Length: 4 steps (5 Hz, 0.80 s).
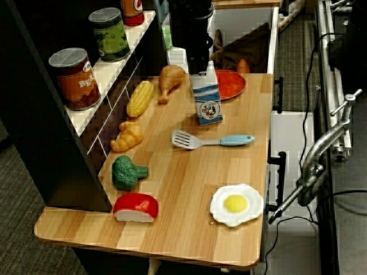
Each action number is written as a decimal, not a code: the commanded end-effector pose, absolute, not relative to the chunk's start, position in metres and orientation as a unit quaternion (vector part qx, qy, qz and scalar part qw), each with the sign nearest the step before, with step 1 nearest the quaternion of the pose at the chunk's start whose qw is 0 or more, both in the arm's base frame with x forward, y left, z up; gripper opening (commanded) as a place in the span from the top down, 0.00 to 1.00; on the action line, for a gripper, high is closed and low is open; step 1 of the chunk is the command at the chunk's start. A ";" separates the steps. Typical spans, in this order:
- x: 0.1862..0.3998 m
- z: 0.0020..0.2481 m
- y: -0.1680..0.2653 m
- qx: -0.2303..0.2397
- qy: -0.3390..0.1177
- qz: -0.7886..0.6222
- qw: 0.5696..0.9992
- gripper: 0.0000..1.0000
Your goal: Lift milk box
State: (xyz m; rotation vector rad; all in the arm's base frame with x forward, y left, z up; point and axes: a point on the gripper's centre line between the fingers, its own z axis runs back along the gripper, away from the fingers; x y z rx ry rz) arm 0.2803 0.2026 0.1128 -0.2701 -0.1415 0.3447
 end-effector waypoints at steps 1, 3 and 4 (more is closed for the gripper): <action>0.284 0.133 0.206 -0.127 -0.092 0.167 0.973 1.00; 0.287 0.155 0.206 -0.146 -0.093 0.170 0.970 1.00; 0.290 0.163 0.207 -0.151 -0.095 0.172 0.969 1.00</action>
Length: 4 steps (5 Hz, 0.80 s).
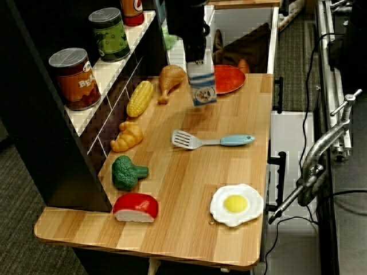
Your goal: Lift milk box
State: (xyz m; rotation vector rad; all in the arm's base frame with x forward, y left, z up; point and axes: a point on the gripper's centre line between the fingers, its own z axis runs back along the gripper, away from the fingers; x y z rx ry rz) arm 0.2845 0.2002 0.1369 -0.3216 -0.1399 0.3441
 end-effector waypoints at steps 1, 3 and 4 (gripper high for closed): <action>0.294 0.175 0.207 -0.162 -0.096 0.174 0.967 1.00; 0.301 0.200 0.208 -0.183 -0.098 0.176 0.962 1.00; 0.304 0.212 0.208 -0.193 -0.097 0.174 0.961 1.00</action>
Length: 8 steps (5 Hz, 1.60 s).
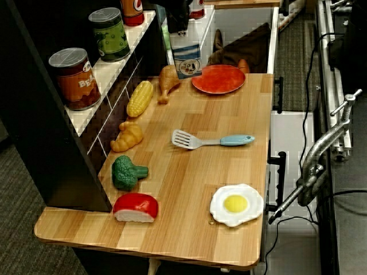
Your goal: Lift milk box
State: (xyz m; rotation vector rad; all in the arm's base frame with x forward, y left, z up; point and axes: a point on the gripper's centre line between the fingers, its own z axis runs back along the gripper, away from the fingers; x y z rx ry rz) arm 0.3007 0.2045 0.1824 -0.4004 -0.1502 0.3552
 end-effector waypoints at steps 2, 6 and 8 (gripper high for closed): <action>0.313 0.231 0.208 -0.209 -0.099 0.179 0.956 1.00; 0.325 0.255 0.199 -0.229 -0.097 0.174 0.953 1.00; 0.327 0.254 0.201 -0.229 -0.097 0.177 0.952 1.00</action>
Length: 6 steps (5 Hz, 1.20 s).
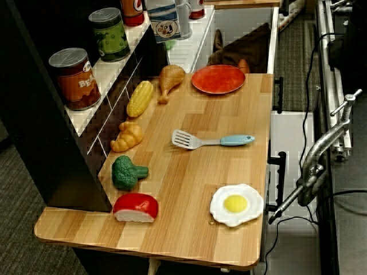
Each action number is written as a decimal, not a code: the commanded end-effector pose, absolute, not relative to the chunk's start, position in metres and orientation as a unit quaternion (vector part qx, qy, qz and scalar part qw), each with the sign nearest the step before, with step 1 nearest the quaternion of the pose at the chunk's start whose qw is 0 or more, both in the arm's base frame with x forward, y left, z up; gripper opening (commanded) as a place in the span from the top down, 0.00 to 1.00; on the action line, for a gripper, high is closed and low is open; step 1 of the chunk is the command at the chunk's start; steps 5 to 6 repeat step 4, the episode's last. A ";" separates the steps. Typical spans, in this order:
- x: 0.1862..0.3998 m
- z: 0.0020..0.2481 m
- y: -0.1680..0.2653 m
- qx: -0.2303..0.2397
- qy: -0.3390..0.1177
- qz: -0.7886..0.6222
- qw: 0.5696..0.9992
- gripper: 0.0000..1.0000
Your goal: Lift milk box
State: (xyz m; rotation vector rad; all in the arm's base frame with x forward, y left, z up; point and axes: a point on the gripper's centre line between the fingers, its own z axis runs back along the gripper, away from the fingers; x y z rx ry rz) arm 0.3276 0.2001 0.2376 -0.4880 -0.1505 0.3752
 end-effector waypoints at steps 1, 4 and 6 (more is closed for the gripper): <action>0.329 0.256 0.202 -0.230 -0.097 0.179 0.952 1.00; 0.327 0.259 0.204 -0.232 -0.100 0.179 0.951 1.00; 0.327 0.259 0.204 -0.232 -0.100 0.179 0.951 1.00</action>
